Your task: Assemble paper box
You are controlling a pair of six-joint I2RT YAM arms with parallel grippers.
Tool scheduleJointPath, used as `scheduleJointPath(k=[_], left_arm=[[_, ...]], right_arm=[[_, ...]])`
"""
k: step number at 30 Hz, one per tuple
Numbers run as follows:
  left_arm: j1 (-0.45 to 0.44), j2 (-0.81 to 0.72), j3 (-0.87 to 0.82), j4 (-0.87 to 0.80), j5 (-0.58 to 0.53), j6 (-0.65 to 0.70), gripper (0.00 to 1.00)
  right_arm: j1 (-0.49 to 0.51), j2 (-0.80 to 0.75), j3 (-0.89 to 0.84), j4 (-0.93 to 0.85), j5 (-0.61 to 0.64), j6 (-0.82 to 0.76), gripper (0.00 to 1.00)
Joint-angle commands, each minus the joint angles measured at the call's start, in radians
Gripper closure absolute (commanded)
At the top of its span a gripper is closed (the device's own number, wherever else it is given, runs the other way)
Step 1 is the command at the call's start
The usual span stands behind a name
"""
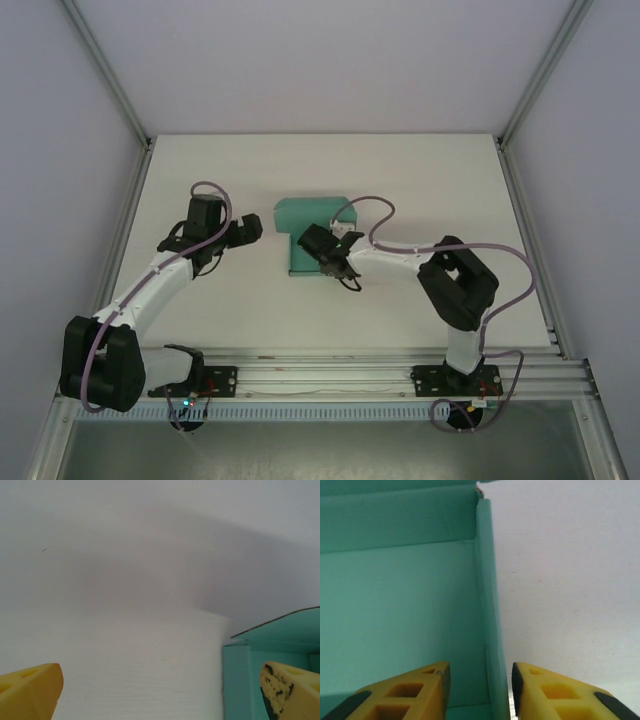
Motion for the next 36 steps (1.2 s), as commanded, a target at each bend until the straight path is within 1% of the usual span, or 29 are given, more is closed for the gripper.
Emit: scheduleJointPath(k=[1,2,3,4,5,7,8,9,11,12,13,16,17,19,21,23,26,29,31,33,34,36], left_arm=[[0.003,-0.001,-0.016,0.108,0.152,0.094,0.0],[0.002,-0.001,-0.018,0.128,0.188,0.12,0.0],[0.002,0.001,-0.019,0.14,0.216,0.146,0.0],[-0.001,0.007,-0.01,0.145,0.248,0.187,0.0],[-0.004,0.012,0.001,0.147,0.276,0.224,0.0],[-0.011,0.028,0.027,0.148,0.326,0.305,0.0],[-0.015,0.04,0.041,0.14,0.344,0.342,0.0],[-0.019,0.055,0.058,0.129,0.352,0.37,0.0],[-0.027,0.095,0.102,0.079,0.364,0.429,0.0],[-0.029,0.114,0.121,0.065,0.373,0.451,0.0],[-0.031,0.139,0.142,0.048,0.386,0.477,0.0],[-0.041,0.206,0.222,-0.023,0.382,0.527,0.0],[-0.041,0.225,0.243,-0.036,0.382,0.543,0.0],[-0.042,0.265,0.284,-0.061,0.379,0.569,0.0],[-0.045,0.31,0.335,-0.119,0.365,0.586,0.0],[-0.048,0.339,0.357,-0.141,0.399,0.62,0.0],[-0.059,0.359,0.373,-0.159,0.42,0.669,0.04],[-0.068,0.375,0.395,-0.186,0.403,0.704,0.13],[-0.073,0.396,0.418,-0.209,0.392,0.722,0.15],[-0.075,0.422,0.443,-0.227,0.387,0.729,0.2],[-0.075,0.433,0.454,-0.235,0.387,0.733,0.21],[-0.078,0.449,0.468,-0.24,0.387,0.73,0.26]], right_arm=[[-0.003,-0.09,-0.022,-0.028,0.138,0.018,0.59],[-0.003,-0.112,-0.03,-0.024,0.177,-0.008,0.53],[-0.002,-0.137,-0.04,-0.022,0.209,-0.038,0.44],[-0.002,-0.167,-0.049,-0.009,0.226,-0.096,0.34],[-0.004,-0.193,-0.055,0.009,0.227,-0.169,0.26],[-0.011,-0.243,-0.057,0.039,0.228,-0.323,0.02],[-0.013,-0.266,-0.063,0.065,0.246,-0.387,0.0],[-0.019,-0.289,-0.074,0.102,0.244,-0.463,0.0],[-0.044,-0.333,-0.101,0.196,0.197,-0.624,0.0],[-0.07,-0.351,-0.111,0.233,0.149,-0.683,0.0],[-0.106,-0.36,-0.104,0.251,0.075,-0.735,0.0],[-0.208,-0.35,-0.065,0.274,-0.13,-0.83,0.0],[-0.235,-0.338,-0.046,0.262,-0.208,-0.884,0.0],[-0.269,-0.304,-0.005,0.24,-0.278,-0.97,0.0],[-0.287,-0.274,0.034,0.196,-0.349,-1.063,0.0],[-0.297,-0.248,0.064,0.169,-0.383,-1.116,0.0],[-0.308,-0.201,0.12,0.117,-0.403,-1.146,0.07],[-0.32,-0.156,0.166,0.073,-0.419,-1.154,0.11],[-0.326,-0.132,0.186,0.049,-0.434,-1.16,0.14],[-0.331,-0.116,0.196,0.044,-0.448,-1.167,0.22],[-0.333,-0.109,0.199,0.042,-0.45,-1.171,0.24],[-0.339,-0.094,0.215,0.031,-0.45,-1.173,0.34]])
